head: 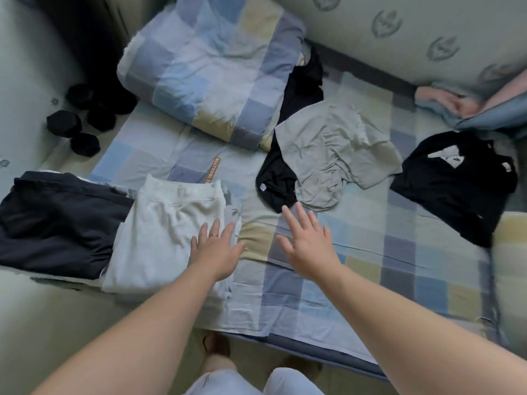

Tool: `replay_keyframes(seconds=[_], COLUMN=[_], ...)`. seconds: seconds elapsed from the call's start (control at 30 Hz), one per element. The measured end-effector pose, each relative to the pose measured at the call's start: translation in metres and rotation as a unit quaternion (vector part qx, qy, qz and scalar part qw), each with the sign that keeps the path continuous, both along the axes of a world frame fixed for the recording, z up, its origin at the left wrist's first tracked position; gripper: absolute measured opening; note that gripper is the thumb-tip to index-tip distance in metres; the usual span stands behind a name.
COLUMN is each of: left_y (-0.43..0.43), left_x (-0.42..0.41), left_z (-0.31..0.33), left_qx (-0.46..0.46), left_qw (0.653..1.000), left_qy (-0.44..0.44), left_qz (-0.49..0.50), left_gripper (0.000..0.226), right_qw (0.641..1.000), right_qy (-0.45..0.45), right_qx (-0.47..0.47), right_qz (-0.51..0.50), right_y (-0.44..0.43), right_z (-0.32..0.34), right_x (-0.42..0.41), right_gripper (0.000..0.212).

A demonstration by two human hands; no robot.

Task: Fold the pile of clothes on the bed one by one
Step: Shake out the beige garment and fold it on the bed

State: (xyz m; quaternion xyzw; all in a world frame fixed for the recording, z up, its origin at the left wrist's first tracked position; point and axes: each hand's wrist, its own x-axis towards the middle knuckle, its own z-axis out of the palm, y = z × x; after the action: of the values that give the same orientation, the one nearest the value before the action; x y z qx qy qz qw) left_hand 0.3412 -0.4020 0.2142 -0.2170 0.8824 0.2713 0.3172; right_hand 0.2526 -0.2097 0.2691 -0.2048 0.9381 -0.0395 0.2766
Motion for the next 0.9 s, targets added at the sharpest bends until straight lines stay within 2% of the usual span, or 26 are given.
replay_keyframes(seconds=[0.37,0.67,0.9], left_y=[0.192,0.373,0.421], left_x=[-0.102,-0.151,-0.209], left_z=[0.089,0.098,0.096], left_qx=[-0.031,-0.024,-0.043], left_qw=[0.990,0.987,0.983], left_qy=[0.133,0.132,0.139], left_qz=[-0.040,-0.092,-0.112], left_gripper=[0.065,0.065,0.065], right_qw=[0.994,0.988,0.985], right_qy=[0.077,0.061,0.062], right_qx=[-0.005,-0.005,-0.022], right_qz=[-0.082,-0.139,-0.159], right_y=[0.238,0.434,0.492], right_z=[0.064,0.073,0.067], right_x=[-0.056,-0.081,-0.111], right_gripper=[0.066,0.069,0.069])
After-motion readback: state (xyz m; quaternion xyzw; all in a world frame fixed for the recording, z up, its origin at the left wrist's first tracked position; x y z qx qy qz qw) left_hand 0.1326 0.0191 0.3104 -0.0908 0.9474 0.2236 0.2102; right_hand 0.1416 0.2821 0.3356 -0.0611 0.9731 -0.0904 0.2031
